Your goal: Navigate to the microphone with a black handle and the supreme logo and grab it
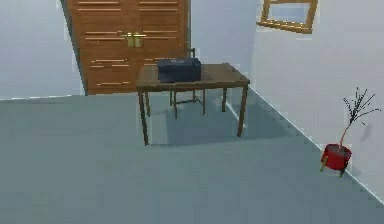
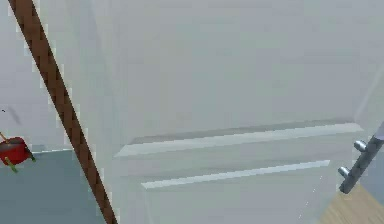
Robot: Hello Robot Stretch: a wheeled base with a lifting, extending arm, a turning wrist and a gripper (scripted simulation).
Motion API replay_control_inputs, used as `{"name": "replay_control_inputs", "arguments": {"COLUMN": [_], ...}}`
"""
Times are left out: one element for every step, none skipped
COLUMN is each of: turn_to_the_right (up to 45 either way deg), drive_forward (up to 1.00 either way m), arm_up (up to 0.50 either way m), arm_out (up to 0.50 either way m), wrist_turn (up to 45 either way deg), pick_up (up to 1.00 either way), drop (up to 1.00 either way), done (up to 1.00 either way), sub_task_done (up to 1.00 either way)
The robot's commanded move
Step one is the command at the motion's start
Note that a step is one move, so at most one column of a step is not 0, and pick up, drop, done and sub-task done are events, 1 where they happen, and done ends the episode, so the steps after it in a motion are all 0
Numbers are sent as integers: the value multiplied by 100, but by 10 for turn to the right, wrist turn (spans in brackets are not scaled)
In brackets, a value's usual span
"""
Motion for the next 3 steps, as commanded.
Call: {"name": "replay_control_inputs", "arguments": {"turn_to_the_right": [60, 0, 210], "drive_forward": [0, 30, 0], "arm_up": [0, 0, 0], "arm_out": [0, 0, 0], "wrist_turn": [0, 0, 0], "pick_up": [0, 0, 0], "drop": [0, 0, 0], "done": [0, 0, 0], "sub_task_done": [0, 0, 0]}}
